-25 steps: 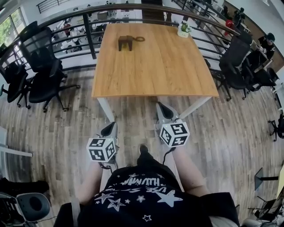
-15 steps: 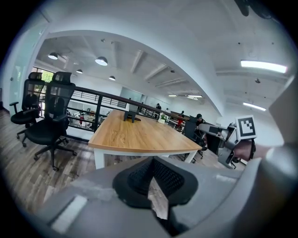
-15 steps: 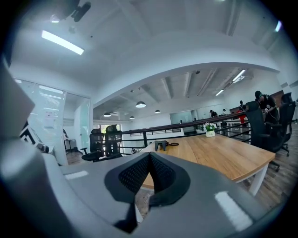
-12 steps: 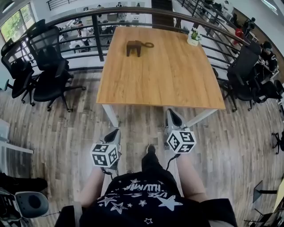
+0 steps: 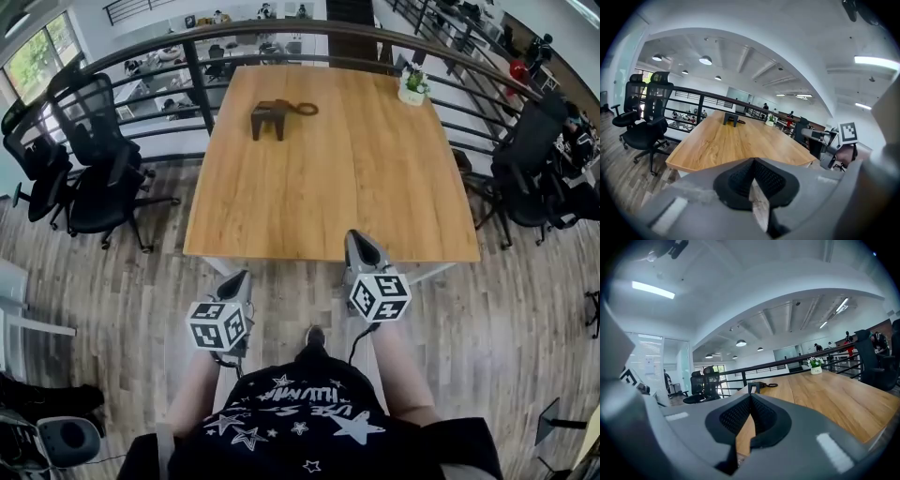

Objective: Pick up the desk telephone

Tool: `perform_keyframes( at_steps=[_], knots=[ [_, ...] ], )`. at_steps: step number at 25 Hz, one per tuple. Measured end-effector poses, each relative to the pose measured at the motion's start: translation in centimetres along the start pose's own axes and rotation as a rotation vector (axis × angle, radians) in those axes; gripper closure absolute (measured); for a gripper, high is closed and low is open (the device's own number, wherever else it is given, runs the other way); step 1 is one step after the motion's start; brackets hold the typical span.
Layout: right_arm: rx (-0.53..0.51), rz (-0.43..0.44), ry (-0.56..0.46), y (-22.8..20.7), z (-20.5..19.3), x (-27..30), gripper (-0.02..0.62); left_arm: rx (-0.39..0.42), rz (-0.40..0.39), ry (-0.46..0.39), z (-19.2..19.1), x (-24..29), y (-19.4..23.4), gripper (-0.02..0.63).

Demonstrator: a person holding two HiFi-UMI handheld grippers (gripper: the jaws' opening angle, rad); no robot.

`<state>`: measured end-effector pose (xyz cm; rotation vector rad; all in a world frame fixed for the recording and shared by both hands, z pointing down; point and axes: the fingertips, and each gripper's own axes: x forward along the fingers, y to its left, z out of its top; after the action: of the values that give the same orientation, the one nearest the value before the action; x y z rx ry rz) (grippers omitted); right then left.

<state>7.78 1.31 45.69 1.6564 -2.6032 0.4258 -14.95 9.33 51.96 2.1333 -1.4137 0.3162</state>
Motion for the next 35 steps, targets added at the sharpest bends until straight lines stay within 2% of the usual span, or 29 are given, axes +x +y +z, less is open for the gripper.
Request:
perform_keyframes(
  at_steps=[5,12,15,19,23,28,32,33,34,35],
  knots=[
    [0.011,0.019,0.004,-4.6,1.9,2.7,0.594,0.004,0.010,-0.008,2.7,4.5,-1.9,0.604],
    [0.029,0.067,0.026,-9.2,2.0,5.3,0.594,-0.052,0.075,-0.022,4.2,8.7,-2.9,0.604],
    [0.042,0.077,0.036,-10.3,1.5,6.0,0.594,-0.065,0.110,-0.039,4.8,9.5,-2.7,0.604],
    [0.063,0.089,0.057,-11.1,0.9,7.2,0.594,-0.079,0.120,-0.081,6.5,10.1,-2.6,0.604],
    [0.081,0.103,0.075,-10.9,0.4,8.3,0.594,-0.122,0.156,-0.116,7.8,10.5,-1.6,0.604],
    [0.067,0.098,0.076,-11.7,0.7,10.3,0.594,-0.167,0.179,-0.101,8.7,13.0,0.0,0.604],
    [0.056,0.064,0.065,-13.1,1.5,12.0,0.594,-0.204,0.142,-0.089,9.9,15.6,1.1,0.603],
    [0.052,0.058,0.063,-13.5,1.8,12.4,0.594,-0.214,0.116,-0.086,10.3,16.4,1.1,0.575],
    [0.047,0.051,0.062,-14.0,2.2,13.0,0.594,-0.222,0.088,-0.079,10.9,17.3,1.0,0.486],
    [0.044,0.043,0.062,-14.5,2.6,13.8,0.594,-0.226,0.063,-0.069,11.7,18.4,1.0,0.471]
  ],
)
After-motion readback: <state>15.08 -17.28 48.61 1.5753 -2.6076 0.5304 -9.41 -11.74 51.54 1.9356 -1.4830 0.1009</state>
